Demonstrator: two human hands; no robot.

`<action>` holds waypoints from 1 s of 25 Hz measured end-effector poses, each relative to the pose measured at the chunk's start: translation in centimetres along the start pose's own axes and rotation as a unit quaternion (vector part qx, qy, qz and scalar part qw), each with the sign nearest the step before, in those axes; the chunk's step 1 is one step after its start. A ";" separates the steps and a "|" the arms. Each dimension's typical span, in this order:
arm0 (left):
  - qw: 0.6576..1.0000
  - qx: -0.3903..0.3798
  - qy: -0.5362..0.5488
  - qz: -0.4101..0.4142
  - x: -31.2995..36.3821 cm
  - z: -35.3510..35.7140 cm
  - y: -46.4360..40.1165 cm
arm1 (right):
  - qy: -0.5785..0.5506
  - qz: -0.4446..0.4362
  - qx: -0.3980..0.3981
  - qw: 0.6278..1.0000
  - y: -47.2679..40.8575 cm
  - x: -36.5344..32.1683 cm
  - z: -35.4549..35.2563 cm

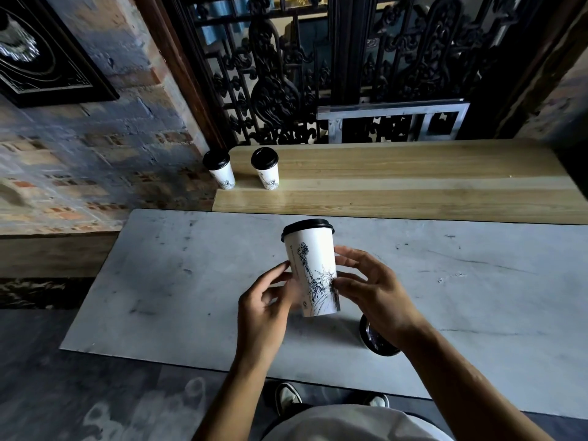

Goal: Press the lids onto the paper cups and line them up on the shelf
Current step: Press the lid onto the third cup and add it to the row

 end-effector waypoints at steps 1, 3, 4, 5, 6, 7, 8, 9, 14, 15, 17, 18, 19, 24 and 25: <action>1.000 0.000 -0.004 0.000 -0.1 0.2 0.1 | 0.003 0.003 0.002 1.000 -0.1 0.1 -0.3; 1.000 -0.003 0.001 -0.003 -0.5 0.6 0.2 | 0.016 0.009 -0.005 1.000 -0.5 0.1 -1.0; 1.000 -0.008 0.006 -0.008 -0.7 0.9 0.3 | 0.032 0.010 -0.019 0.999 -0.6 0.1 -1.3; 1.000 -0.012 0.008 -0.014 -0.9 1.3 0.3 | 0.057 0.010 -0.042 0.997 -0.7 0.0 -1.6; 1.000 -0.011 0.008 -0.023 -1.2 1.6 0.3 | 0.082 0.009 -0.068 0.994 -0.9 -0.1 -1.8; 0.999 -0.008 0.010 -0.033 -1.4 1.8 0.3 | 0.103 0.010 -0.087 0.991 -1.0 -0.2 -2.1; 0.999 -0.009 0.012 -0.036 -1.5 2.0 0.1 | 0.121 0.011 -0.096 0.988 -1.2 -0.4 -2.4; 0.999 -0.013 0.010 -0.037 -1.6 2.3 -0.3 | 0.143 0.009 -0.105 0.984 -1.6 -0.7 -2.8; 0.998 -0.028 -0.023 -0.059 -3.4 4.3 -4.6 | 0.213 0.041 -0.079 0.973 -6.6 -0.1 -4.6; 0.997 -0.033 -0.030 -0.061 -3.9 4.8 -6.0 | 0.238 0.043 -0.062 0.968 -7.9 0.0 -5.0; 0.995 -0.047 -0.037 -0.074 -5.1 6.0 -9.8 | 0.284 0.053 -0.033 0.957 -10.9 0.1 -5.9; 0.994 -0.058 -0.035 -0.085 -5.9 6.6 -11.9 | 0.308 0.056 -0.022 0.950 -12.7 0.2 -6.2; 0.992 -0.075 -0.033 -0.096 -6.7 7.1 -14.0 | 0.335 0.055 -0.017 0.940 -14.6 0.3 -6.6; 0.983 -0.125 -0.043 -0.127 -11.2 10.1 -25.5 | 0.417 0.053 0.007 0.907 -25.9 1.6 -7.4; 0.984 -0.127 -0.048 -0.116 -12.3 10.6 -27.8 | 0.432 0.041 0.016 0.901 -28.1 1.9 -7.4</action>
Point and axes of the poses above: each hand's wrist, its own y-axis away from the middle knuckle, its own z-axis out of the palm, x = y × z, the point moved 1 cm from there along -y, towards the middle knuckle, and after that the axes turned 7 degrees about y, right-handed, at the moved point
